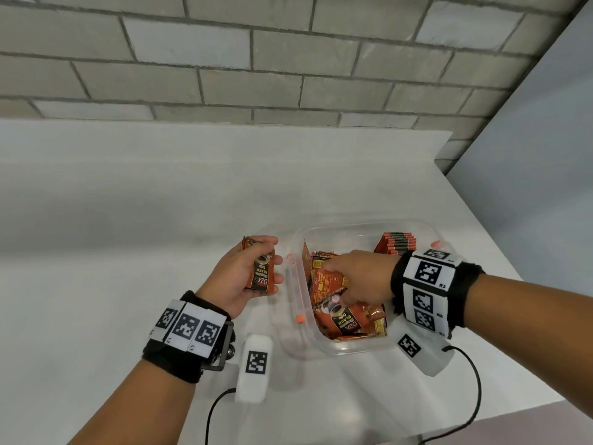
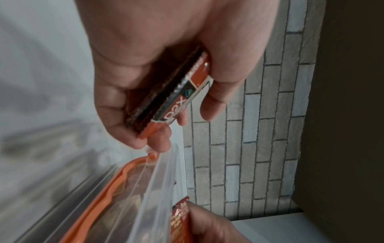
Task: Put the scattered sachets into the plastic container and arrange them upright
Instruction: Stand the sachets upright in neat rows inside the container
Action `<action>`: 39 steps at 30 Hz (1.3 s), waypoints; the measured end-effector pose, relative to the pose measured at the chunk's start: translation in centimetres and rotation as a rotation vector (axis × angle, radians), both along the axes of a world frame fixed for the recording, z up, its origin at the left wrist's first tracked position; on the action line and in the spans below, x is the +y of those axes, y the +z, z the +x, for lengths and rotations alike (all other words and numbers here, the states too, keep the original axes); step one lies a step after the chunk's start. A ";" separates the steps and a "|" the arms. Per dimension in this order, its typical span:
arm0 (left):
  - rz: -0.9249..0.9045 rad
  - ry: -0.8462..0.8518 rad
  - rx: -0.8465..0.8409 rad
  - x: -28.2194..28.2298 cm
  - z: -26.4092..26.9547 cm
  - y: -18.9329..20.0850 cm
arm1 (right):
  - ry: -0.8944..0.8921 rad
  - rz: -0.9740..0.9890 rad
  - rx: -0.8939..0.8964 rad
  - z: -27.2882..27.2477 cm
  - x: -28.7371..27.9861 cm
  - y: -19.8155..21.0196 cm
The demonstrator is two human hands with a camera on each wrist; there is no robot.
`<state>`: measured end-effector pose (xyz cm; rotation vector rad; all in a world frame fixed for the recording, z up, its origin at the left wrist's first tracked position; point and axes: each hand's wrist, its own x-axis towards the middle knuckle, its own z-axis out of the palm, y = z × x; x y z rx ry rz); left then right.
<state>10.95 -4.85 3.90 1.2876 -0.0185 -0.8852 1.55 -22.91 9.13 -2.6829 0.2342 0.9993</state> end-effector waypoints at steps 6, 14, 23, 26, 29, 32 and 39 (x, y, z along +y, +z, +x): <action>-0.041 0.057 -0.053 0.2 -1.1 1.2 | -0.059 0.117 -0.163 -0.8 -1.9 1.7; -0.165 0.025 -0.224 -1.4 -3.3 4.2 | -0.137 0.434 -0.316 -2.5 -5.1 7.0; -0.269 -0.307 -0.084 -7.9 -8.0 5.4 | -0.086 0.579 -0.442 -3.9 -6.3 8.4; -0.275 -0.294 0.031 -8.5 -8.6 4.9 | -0.125 0.602 -0.477 -4.7 -6.7 7.1; -0.265 -0.212 0.069 -8.9 -9.0 4.5 | -0.181 0.616 -0.549 -5.4 -6.8 5.9; -0.295 -0.158 0.098 -9.4 -9.3 4.2 | -0.271 0.548 -0.687 -6.1 -6.9 4.7; -0.361 -0.109 0.109 -10.1 -9.8 3.6 | -0.303 0.608 -0.687 -7.1 -7.5 2.7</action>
